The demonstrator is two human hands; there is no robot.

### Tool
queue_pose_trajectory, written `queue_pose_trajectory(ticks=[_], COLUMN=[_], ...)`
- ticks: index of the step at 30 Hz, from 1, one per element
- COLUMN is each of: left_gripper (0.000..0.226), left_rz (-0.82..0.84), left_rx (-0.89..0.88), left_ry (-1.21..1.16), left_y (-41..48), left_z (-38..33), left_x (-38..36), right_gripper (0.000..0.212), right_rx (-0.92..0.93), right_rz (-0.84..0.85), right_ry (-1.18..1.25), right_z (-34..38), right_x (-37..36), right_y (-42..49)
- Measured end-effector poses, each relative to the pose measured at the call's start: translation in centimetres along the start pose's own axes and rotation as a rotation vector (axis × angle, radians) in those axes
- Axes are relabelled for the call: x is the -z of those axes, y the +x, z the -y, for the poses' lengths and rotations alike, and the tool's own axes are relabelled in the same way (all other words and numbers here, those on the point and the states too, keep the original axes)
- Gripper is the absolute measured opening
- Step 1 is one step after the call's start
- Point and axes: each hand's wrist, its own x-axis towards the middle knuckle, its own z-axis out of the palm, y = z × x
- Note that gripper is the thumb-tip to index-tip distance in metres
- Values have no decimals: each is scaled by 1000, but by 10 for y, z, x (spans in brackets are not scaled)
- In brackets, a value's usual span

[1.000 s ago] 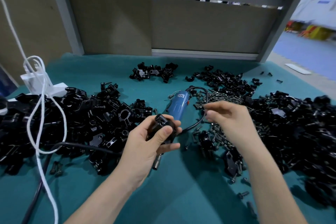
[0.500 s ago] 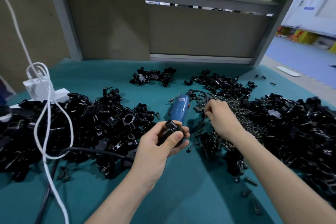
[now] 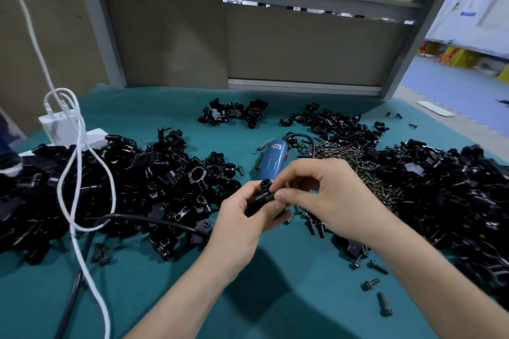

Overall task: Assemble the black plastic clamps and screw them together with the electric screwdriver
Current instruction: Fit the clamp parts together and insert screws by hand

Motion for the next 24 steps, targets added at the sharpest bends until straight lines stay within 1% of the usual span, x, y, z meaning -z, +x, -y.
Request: queue_pose_trajectory(ticks=[4,7,9,11,13,16,17,19,20,22,24], left_gripper=[22,31,32,28,22,27,28,21,18,20,22], left_rz=[-9,1,10,22,29,39,37,28,22,24,34], left_rx=[11,-3,-4,-10,-15,-17,-22,-31,-35,-38,-71], left_ry=[-1,-9,-9,26,62,54,56,71,87,148,265], left_y=[0,0,0,0,0,0,1,2,2,1,0], left_z=[1,1,1,2,2,2,1,0,-1,0,-1], left_x=[1,1,1,2,1,1,1,3,3,5,6], right_gripper=[15,16,19,18,13,12,15,21,22,25,26], right_rx=[-49,-80,-100,-88,-37,15,16,-14,-31,-48,-80], right_rz=[-38,-58,-69,-83,-94,-78,-71,-66,-71,-92,-87], right_ry=[73,101,83,65,7,-85,-69,25,55,52,60], right_z=[-3,-7,-8,-7,-5,-1,-1,-2,-3,-7,-10], right_x=[-3,-2,-3,-4,-5,-7,-7,-5,-4,-2,-3], right_y=[1,0,-1,-2,-3,-3,-4,-6,-6,-6,-5])
